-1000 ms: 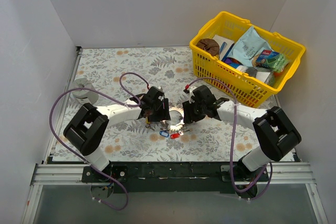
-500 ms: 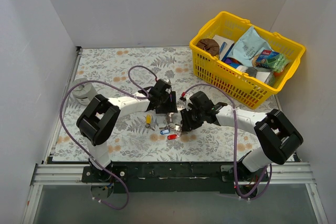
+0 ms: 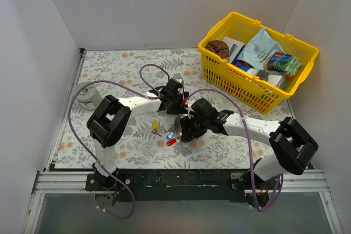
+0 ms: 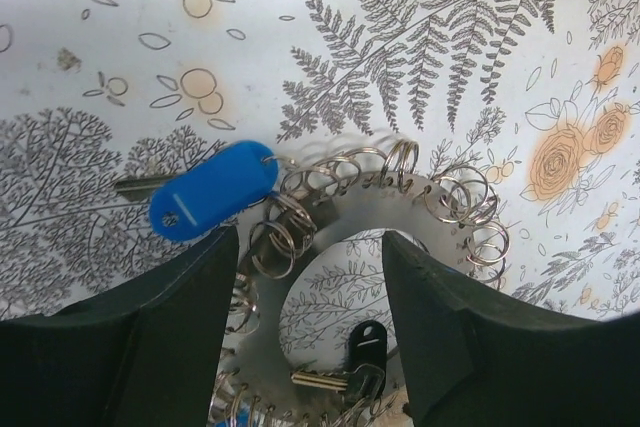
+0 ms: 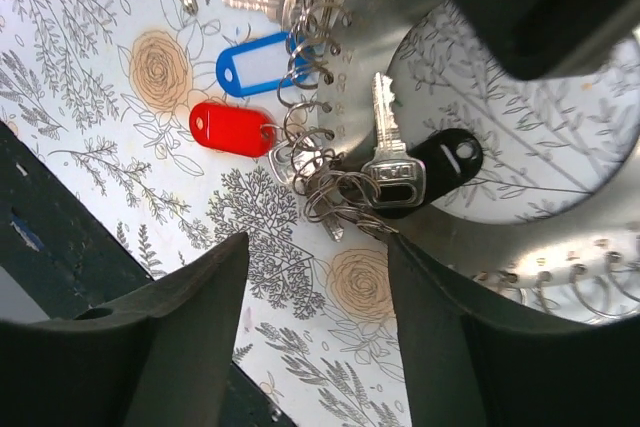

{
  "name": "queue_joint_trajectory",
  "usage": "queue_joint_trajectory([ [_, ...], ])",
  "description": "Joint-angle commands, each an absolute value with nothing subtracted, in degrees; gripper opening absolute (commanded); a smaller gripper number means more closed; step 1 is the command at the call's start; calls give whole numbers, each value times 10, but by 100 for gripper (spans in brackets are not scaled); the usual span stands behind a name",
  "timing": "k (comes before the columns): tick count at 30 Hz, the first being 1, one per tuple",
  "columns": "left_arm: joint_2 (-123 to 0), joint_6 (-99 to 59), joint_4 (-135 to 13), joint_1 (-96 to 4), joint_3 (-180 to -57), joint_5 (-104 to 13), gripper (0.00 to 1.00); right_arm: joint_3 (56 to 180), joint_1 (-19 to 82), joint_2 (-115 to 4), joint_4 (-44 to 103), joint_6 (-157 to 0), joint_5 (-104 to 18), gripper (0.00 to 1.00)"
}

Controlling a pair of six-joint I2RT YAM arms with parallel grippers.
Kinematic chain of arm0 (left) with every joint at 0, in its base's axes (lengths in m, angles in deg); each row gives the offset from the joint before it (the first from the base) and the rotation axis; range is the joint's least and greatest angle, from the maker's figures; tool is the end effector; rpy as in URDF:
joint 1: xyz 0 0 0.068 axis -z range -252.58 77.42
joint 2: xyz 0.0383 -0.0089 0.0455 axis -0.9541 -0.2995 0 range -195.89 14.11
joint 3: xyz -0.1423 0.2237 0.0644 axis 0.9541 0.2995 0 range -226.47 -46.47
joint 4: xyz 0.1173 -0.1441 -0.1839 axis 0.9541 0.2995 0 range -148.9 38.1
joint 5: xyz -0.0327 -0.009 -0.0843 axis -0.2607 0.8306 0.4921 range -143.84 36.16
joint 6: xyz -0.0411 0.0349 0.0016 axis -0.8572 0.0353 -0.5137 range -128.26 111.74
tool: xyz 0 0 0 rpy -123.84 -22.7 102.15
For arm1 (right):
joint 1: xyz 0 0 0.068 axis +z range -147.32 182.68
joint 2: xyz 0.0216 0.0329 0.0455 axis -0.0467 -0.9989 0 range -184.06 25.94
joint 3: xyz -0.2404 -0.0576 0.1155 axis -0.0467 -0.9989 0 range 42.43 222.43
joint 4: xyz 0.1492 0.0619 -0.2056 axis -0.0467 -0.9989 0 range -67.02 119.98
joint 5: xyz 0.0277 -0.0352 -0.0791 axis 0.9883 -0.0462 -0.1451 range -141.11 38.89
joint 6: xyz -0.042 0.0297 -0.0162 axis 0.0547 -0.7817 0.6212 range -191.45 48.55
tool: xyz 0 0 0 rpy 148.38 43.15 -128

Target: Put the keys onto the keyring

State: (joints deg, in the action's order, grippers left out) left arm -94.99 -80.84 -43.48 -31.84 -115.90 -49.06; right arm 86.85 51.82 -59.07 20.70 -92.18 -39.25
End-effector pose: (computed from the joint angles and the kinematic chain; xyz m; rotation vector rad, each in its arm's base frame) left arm 0.2981 -0.2606 0.1630 -0.7240 2.6706 -0.7901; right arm 0.1856 0.2259 0.1795 -0.7275 2.4753 0.7587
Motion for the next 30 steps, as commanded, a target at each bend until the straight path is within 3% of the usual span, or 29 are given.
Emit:
queue_joint_trajectory([
  [1,-884,-791,-417,-317,-1156,-528,59,898,519,-533,200,-909,-434,69],
  [6,-825,-804,-409,-320,-1122,-549,61,903,517,-496,202,-892,-494,76],
  [16,-755,-827,-388,-325,-1027,-561,61,916,481,-554,185,-875,-534,74],
  [30,-833,-838,-403,-328,-1053,-508,62,866,414,-595,211,-894,-469,73],
])
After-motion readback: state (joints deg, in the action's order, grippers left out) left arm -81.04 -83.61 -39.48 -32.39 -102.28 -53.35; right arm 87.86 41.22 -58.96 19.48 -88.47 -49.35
